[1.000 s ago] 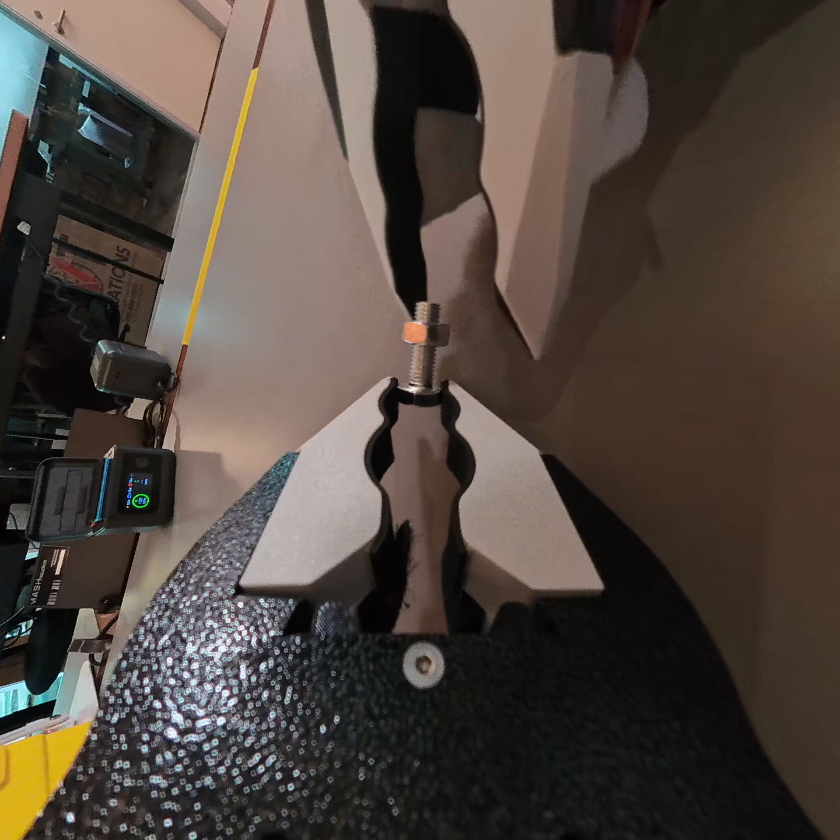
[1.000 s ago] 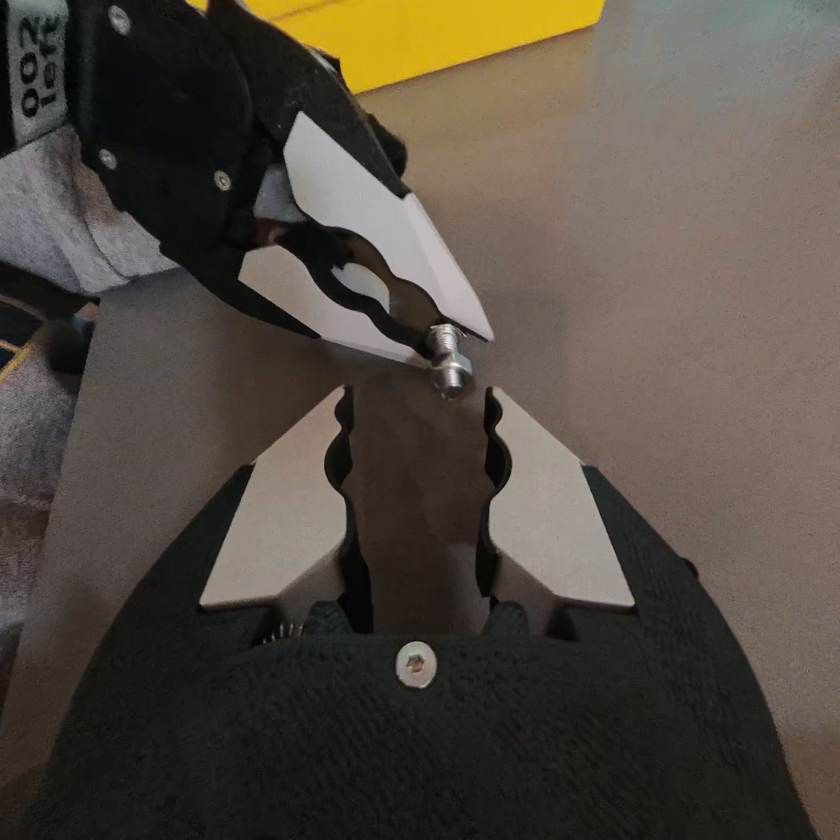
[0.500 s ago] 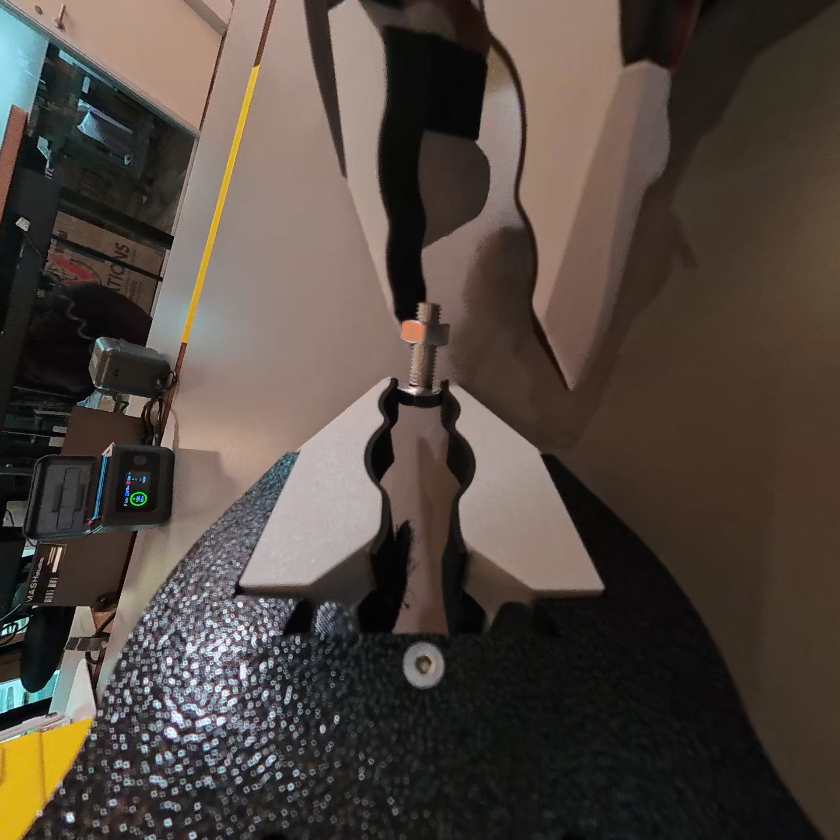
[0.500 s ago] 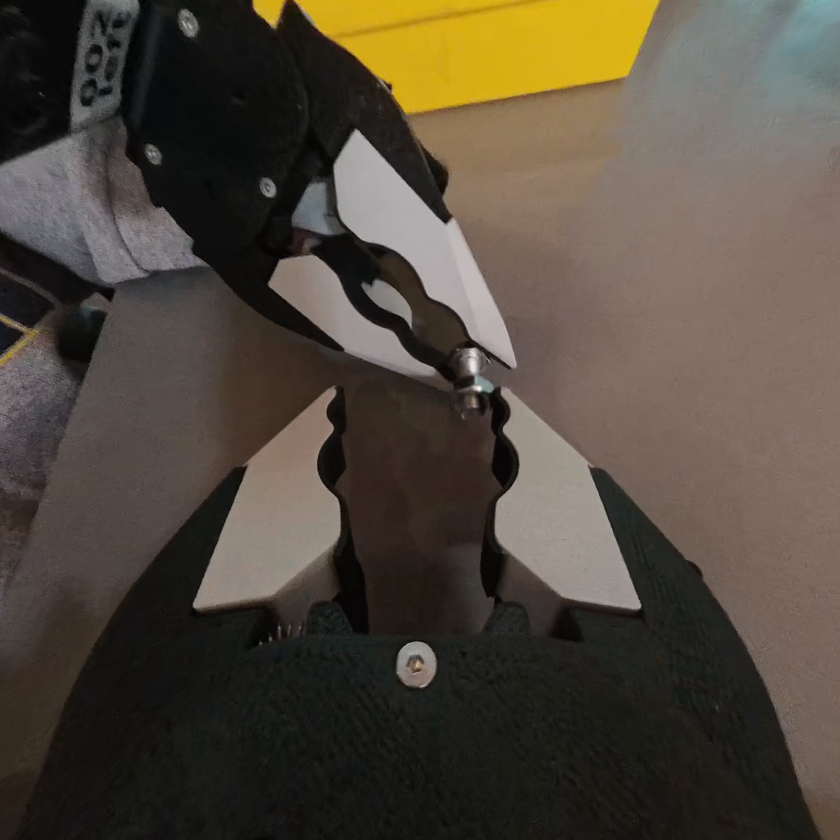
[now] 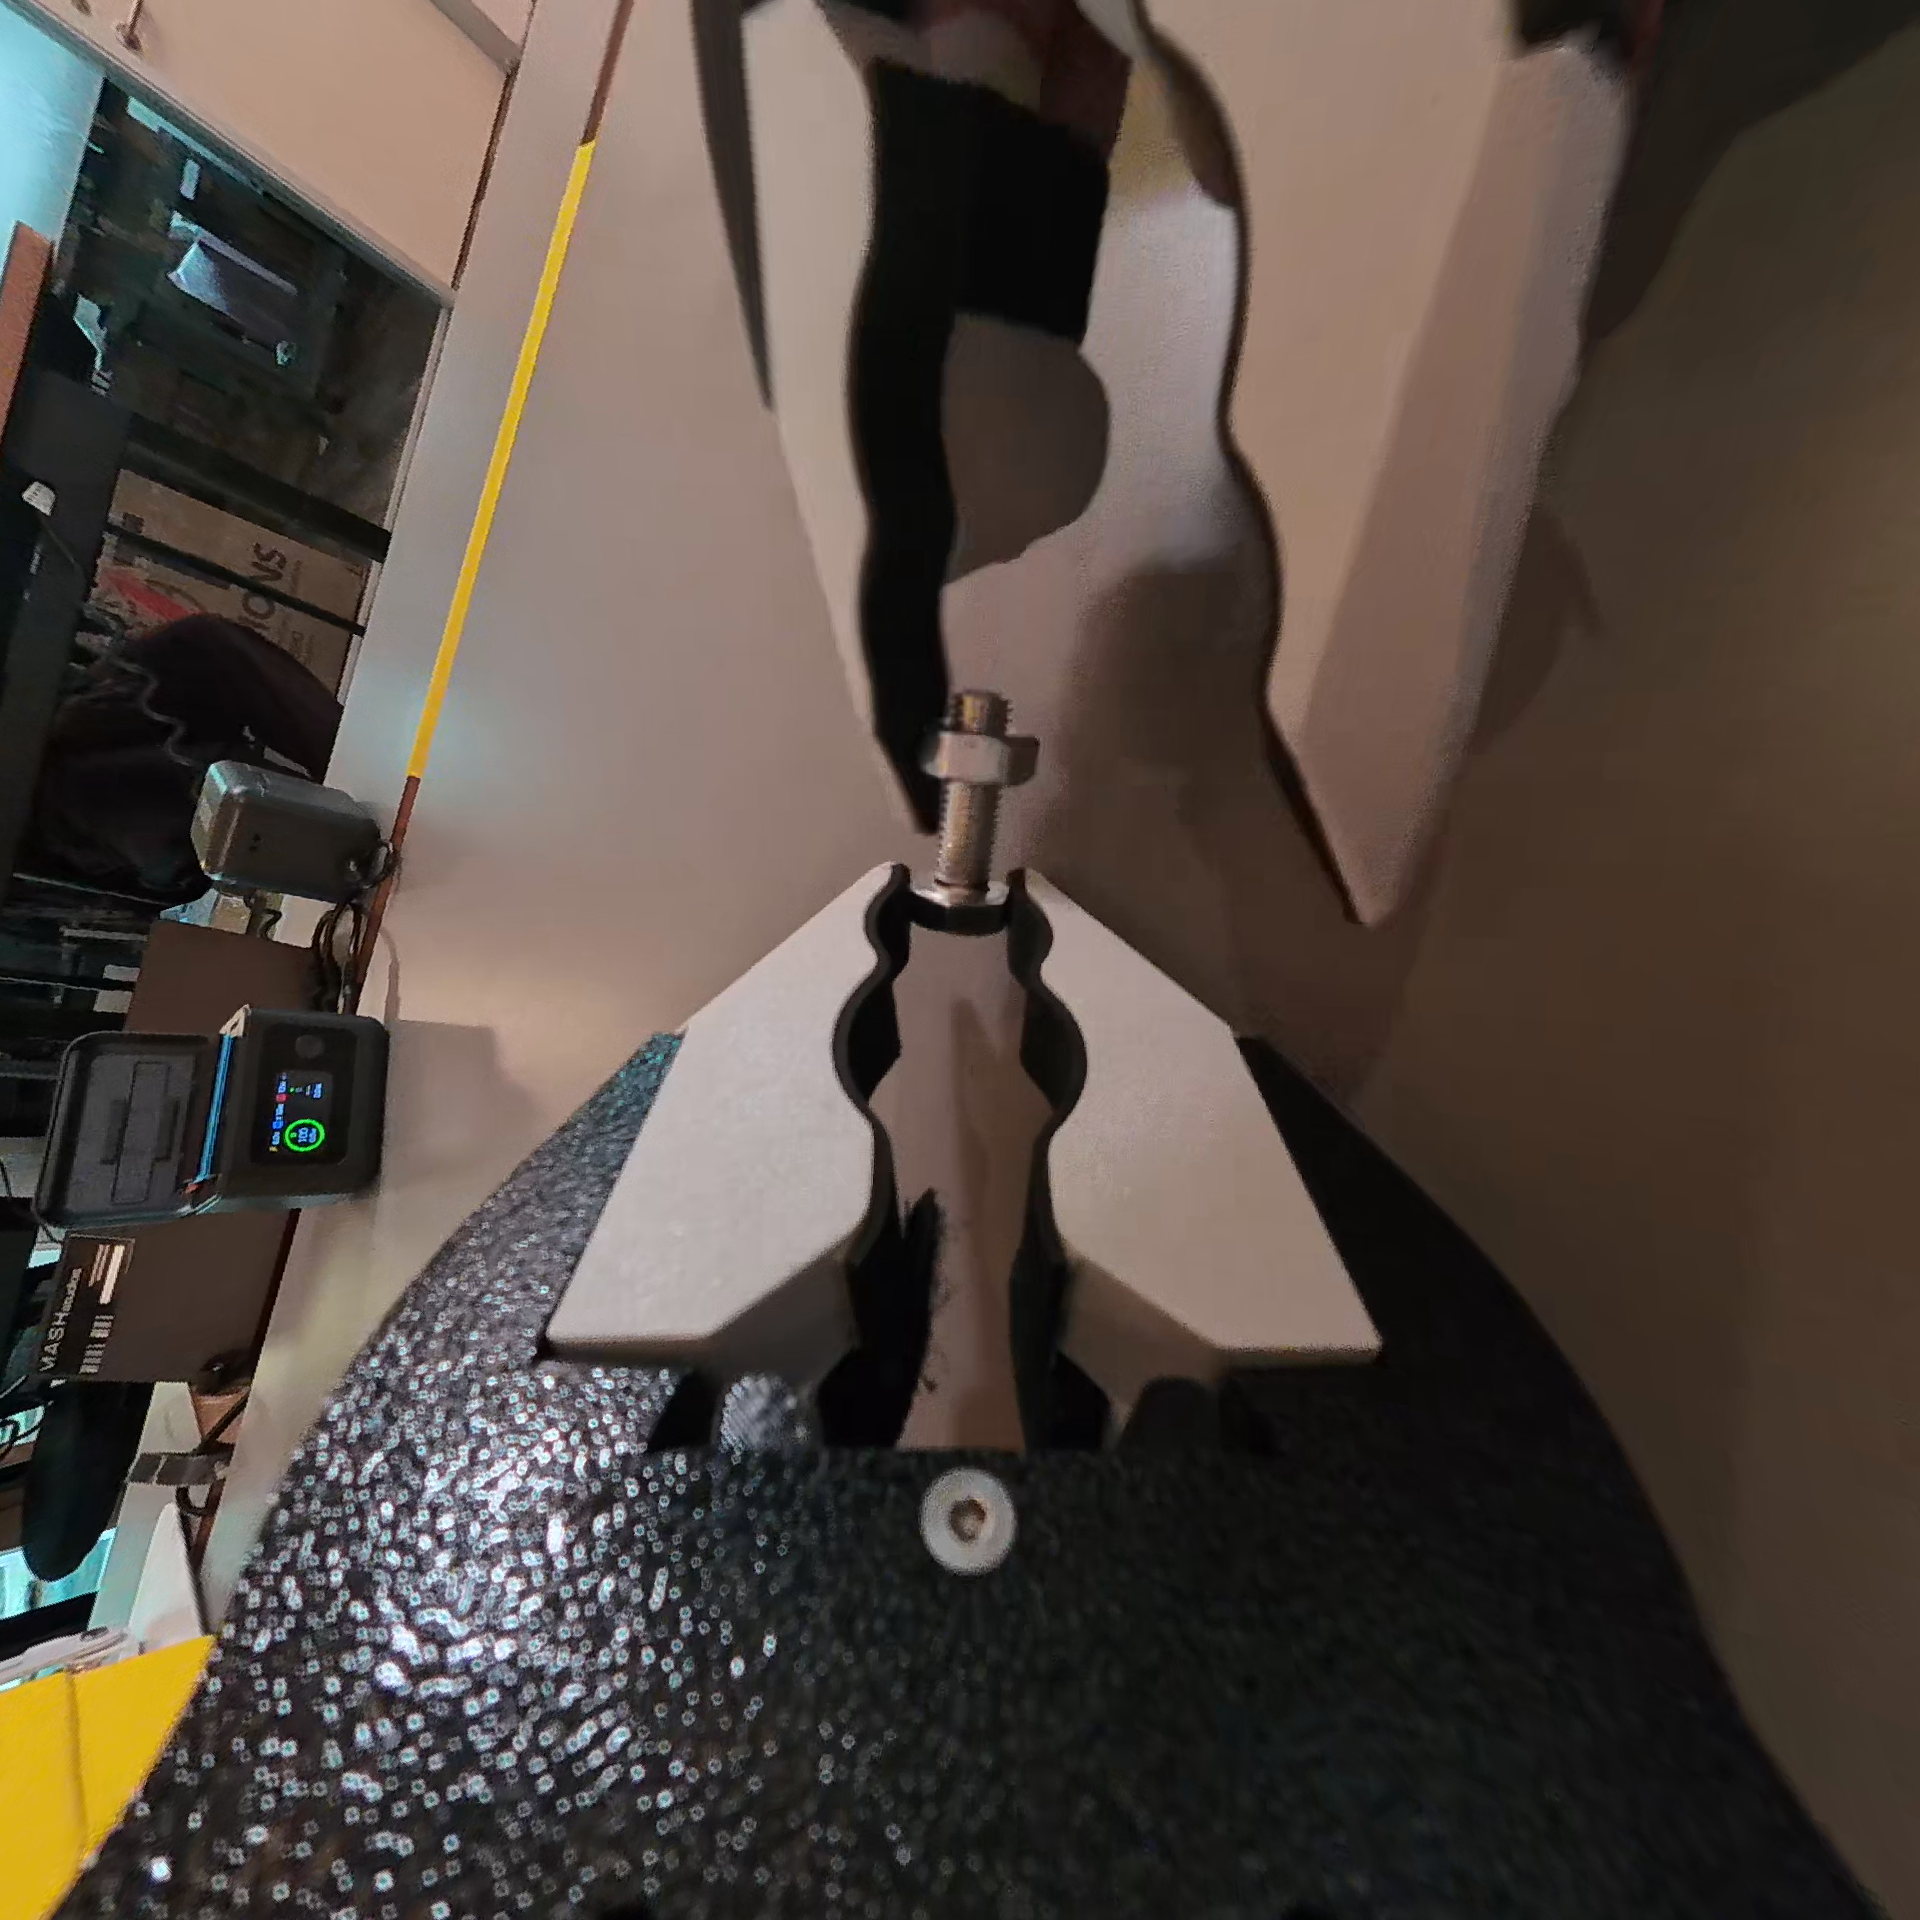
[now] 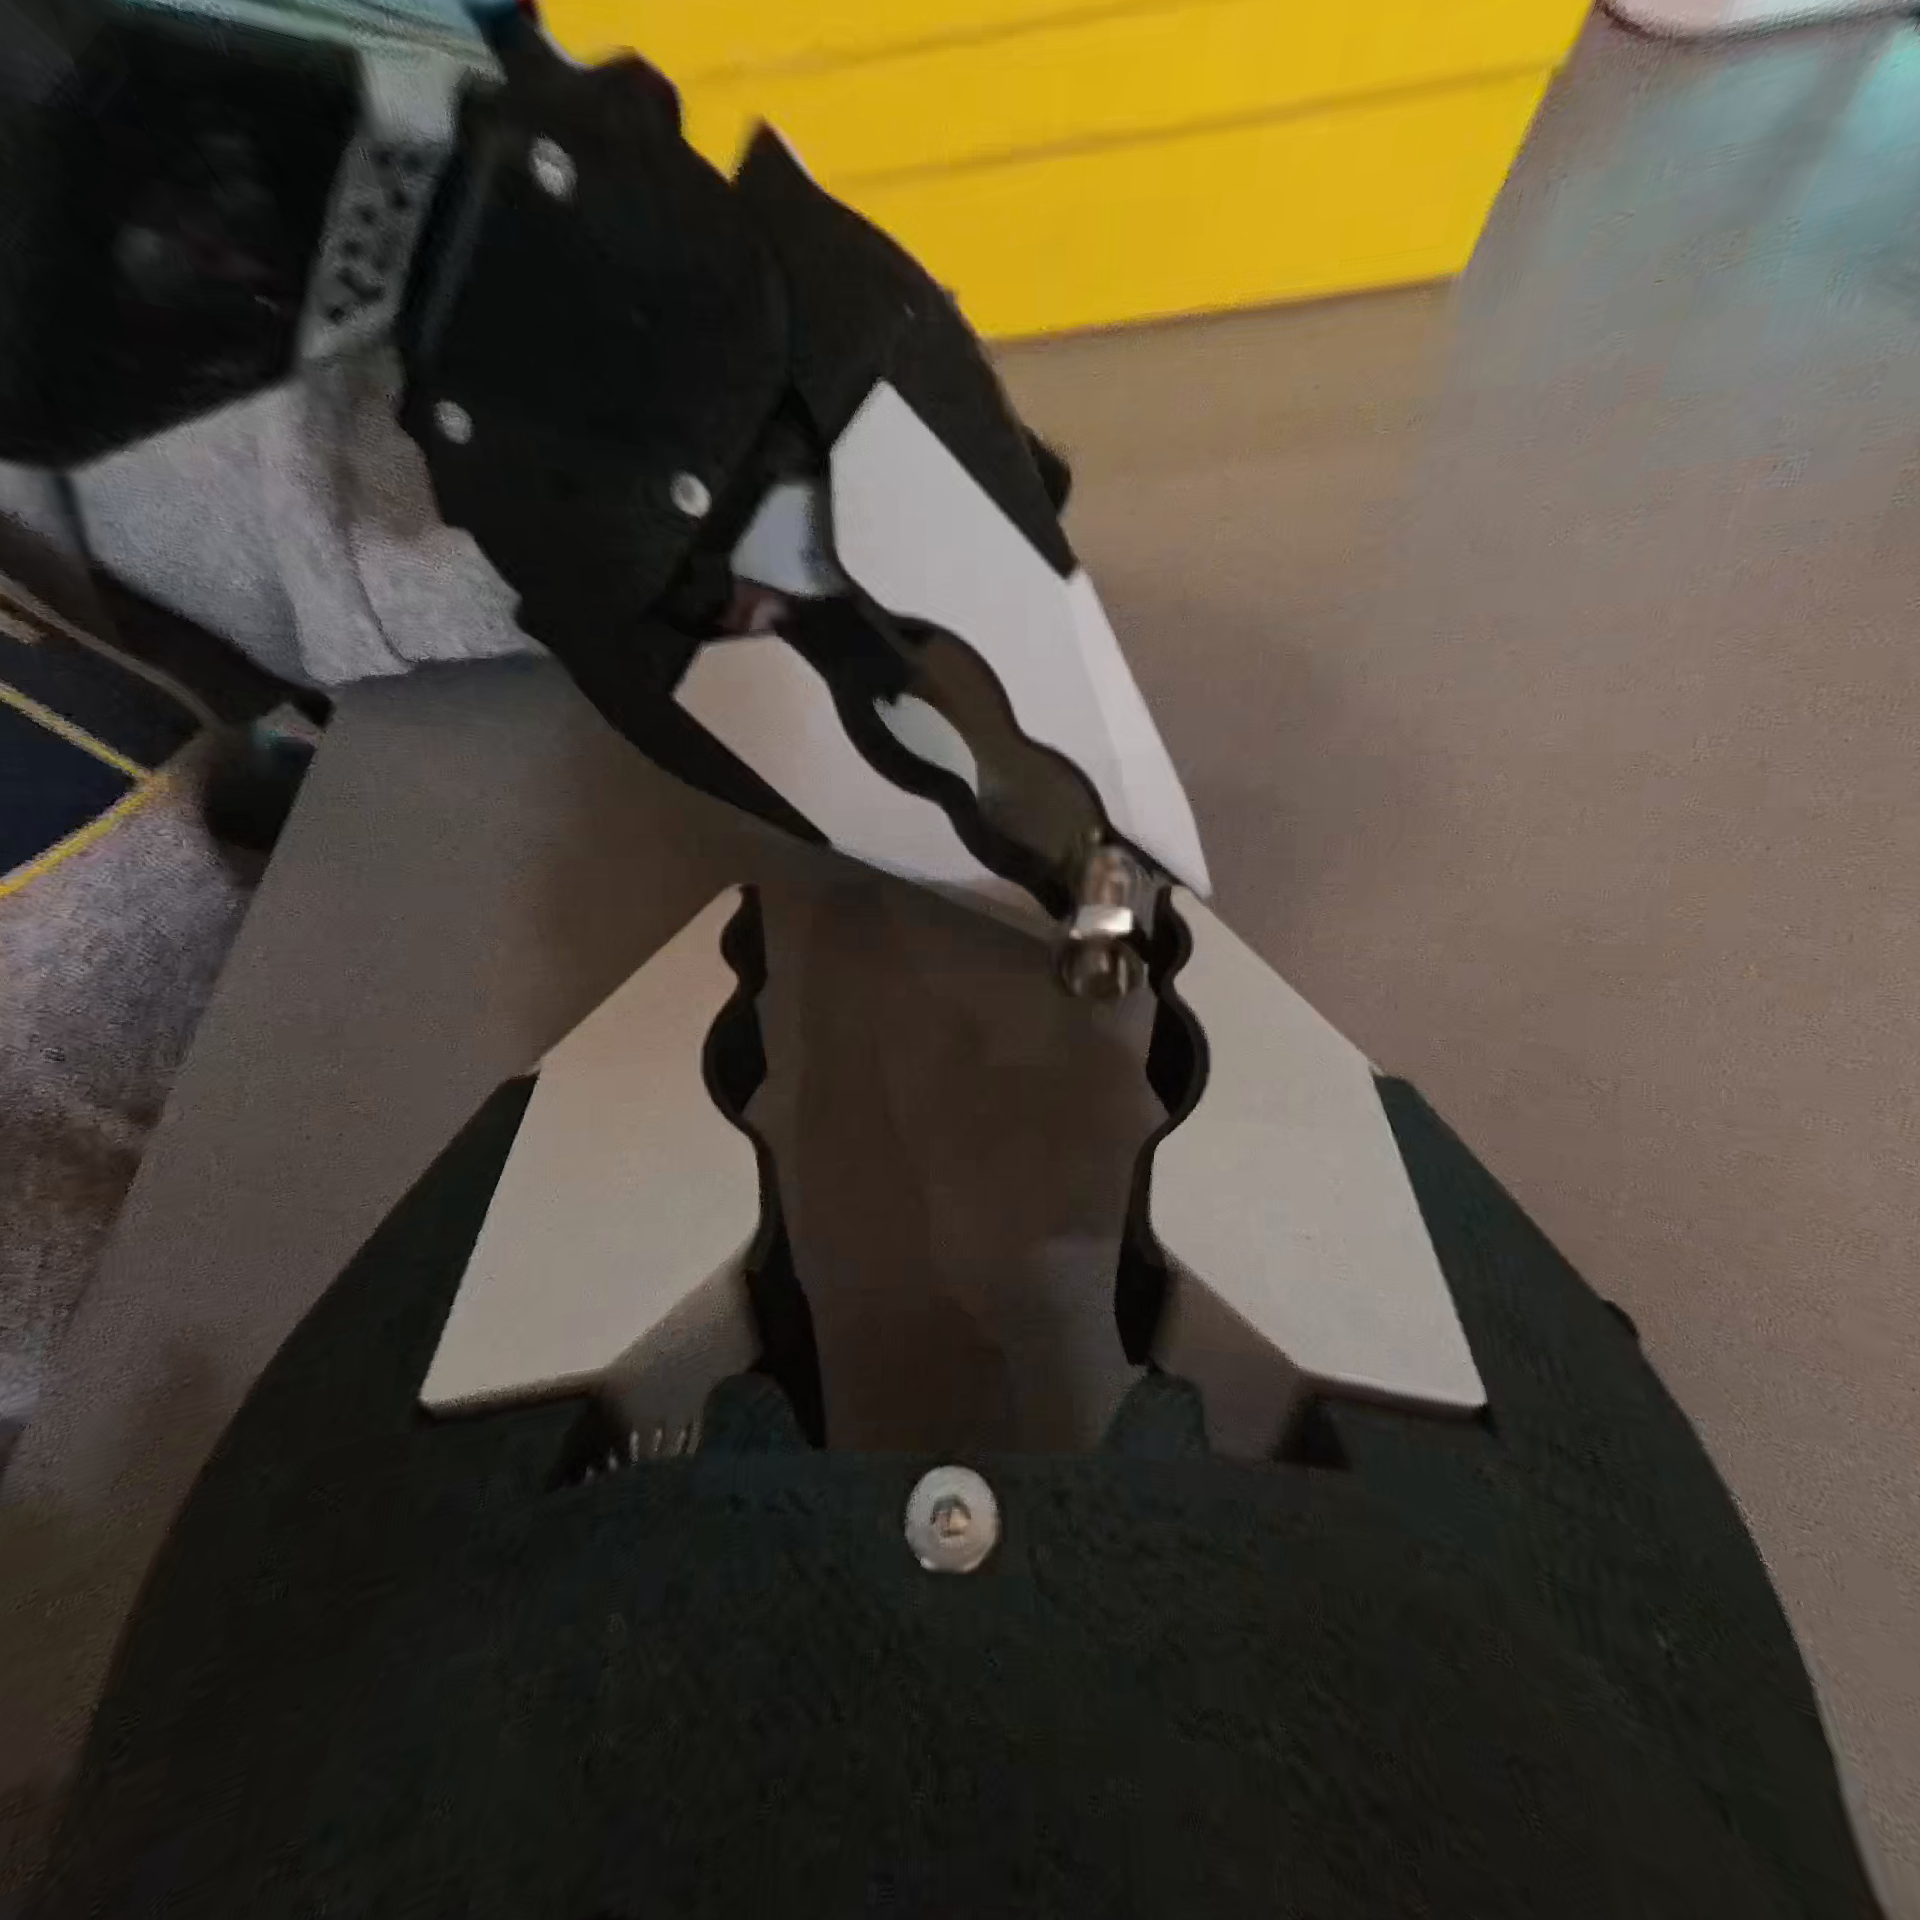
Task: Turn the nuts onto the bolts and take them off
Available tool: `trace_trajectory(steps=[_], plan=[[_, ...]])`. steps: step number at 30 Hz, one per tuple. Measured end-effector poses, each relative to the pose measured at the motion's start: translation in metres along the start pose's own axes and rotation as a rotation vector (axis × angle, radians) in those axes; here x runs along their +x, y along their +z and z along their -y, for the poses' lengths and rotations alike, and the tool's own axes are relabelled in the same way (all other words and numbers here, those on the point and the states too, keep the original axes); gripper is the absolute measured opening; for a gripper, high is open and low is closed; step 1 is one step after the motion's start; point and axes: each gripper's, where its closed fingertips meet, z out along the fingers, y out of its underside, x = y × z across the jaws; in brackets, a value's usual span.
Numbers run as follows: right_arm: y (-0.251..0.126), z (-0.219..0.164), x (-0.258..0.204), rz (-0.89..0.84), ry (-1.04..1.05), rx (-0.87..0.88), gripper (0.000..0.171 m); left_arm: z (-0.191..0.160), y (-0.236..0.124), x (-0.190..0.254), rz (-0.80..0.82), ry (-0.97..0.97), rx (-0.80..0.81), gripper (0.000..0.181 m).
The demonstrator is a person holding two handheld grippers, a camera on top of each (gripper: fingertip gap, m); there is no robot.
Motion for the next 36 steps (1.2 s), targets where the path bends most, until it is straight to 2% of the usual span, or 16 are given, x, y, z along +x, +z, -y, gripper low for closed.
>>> trace_trajectory(steps=[1, 3, 7, 12, 14, 16, 18, 21, 25, 27, 30, 31, 34, 36], plan=[[-0.002, 0.011, -0.009, 0.034, -0.048, 0.064, 0.072, 0.0, 0.0, 0.0, -0.001, -0.004, 0.0, 0.017], [-0.01, 0.029, -0.016, 0.058, -0.071, 0.169, 0.072, 0.0, 0.0, 0.0, -0.002, -0.007, 0.0, 0.017], [-0.015, -0.002, 0.011, -0.035, 0.043, 0.011, 0.072, 0.0, 0.001, 0.0, -0.003, -0.01, 0.002, 0.017], [-0.004, -0.017, 0.002, 0.033, 0.081, -0.076, 0.072, 0.0, 0.002, 0.0, -0.001, -0.007, 0.002, 0.016], [-0.003, -0.004, -0.005, 0.053, 0.043, -0.008, 0.086, 0.0, 0.002, 0.0, 0.0, -0.007, 0.002, 0.017], [-0.01, 0.02, -0.019, 0.116, -0.012, 0.139, 0.084, 0.001, 0.002, 0.0, 0.0, -0.006, 0.002, 0.017], [-0.02, 0.026, -0.01, 0.066, 0.011, 0.197, 0.084, 0.001, 0.002, 0.001, 0.002, -0.005, 0.002, 0.017], [-0.023, -0.006, 0.01, 0.002, 0.107, 0.034, 0.086, 0.001, 0.003, 0.001, 0.0, -0.01, 0.003, 0.017], [-0.013, -0.017, -0.001, 0.072, 0.145, -0.043, 0.09, 0.001, 0.003, 0.001, -0.001, -0.011, 0.004, 0.017], [-0.008, -0.008, -0.008, 0.093, 0.105, -0.005, 0.091, 0.001, 0.003, 0.001, 0.0, -0.01, 0.001, 0.017], [-0.014, 0.028, -0.031, 0.171, -0.008, 0.18, 0.089, 0.001, 0.003, 0.001, 0.001, -0.011, 0.0, 0.017], [-0.017, 0.032, -0.028, 0.141, -0.022, 0.203, 0.09, 0.001, 0.003, 0.001, 0.001, -0.011, 0.001, 0.017], [-0.022, 0.002, 0.002, -0.001, 0.043, 0.029, 0.09, 0.001, 0.003, 0.0, 0.001, -0.015, 0.001, 0.017], [-0.023, -0.013, 0.003, 0.009, 0.103, -0.044, 0.09, 0.001, 0.003, 0.0, 0.0, -0.019, 0.002, 0.017]])
